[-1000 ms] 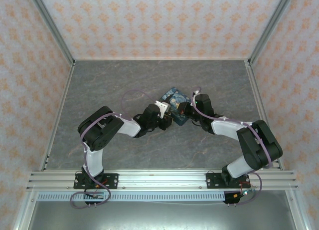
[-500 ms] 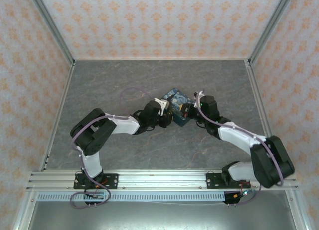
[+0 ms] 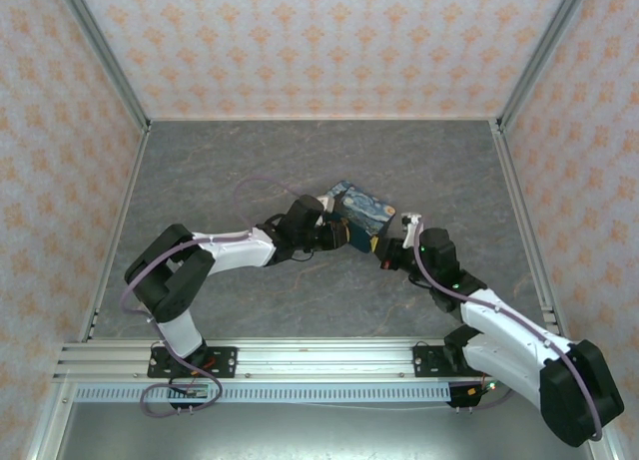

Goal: Unlock the padlock with the key

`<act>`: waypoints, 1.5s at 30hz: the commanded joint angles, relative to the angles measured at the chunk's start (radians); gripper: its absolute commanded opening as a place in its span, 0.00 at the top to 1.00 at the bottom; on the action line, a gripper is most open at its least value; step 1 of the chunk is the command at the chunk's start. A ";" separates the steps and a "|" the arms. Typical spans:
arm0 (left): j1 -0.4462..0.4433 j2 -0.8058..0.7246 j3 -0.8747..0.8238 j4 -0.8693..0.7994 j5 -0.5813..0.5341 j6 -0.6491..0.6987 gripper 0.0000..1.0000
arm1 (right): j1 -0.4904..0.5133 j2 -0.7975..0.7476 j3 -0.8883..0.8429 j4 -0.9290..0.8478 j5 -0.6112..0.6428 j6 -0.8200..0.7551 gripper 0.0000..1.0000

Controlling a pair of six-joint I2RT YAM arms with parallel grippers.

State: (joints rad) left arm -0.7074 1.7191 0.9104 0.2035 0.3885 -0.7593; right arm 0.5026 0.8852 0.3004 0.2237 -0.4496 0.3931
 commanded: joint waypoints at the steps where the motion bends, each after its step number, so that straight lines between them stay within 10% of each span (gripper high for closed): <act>1: -0.009 -0.047 0.036 0.004 0.012 -0.119 0.87 | 0.053 0.005 -0.019 0.049 0.047 -0.041 1.00; 45: -0.008 -0.052 0.087 -0.063 0.003 -0.371 0.91 | 0.152 0.382 0.056 0.340 0.239 -0.082 1.00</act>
State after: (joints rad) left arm -0.7074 1.7077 0.9661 0.1417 0.3889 -1.1248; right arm 0.6495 1.2549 0.3275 0.5182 -0.2359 0.3058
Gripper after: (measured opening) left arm 0.185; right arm 0.056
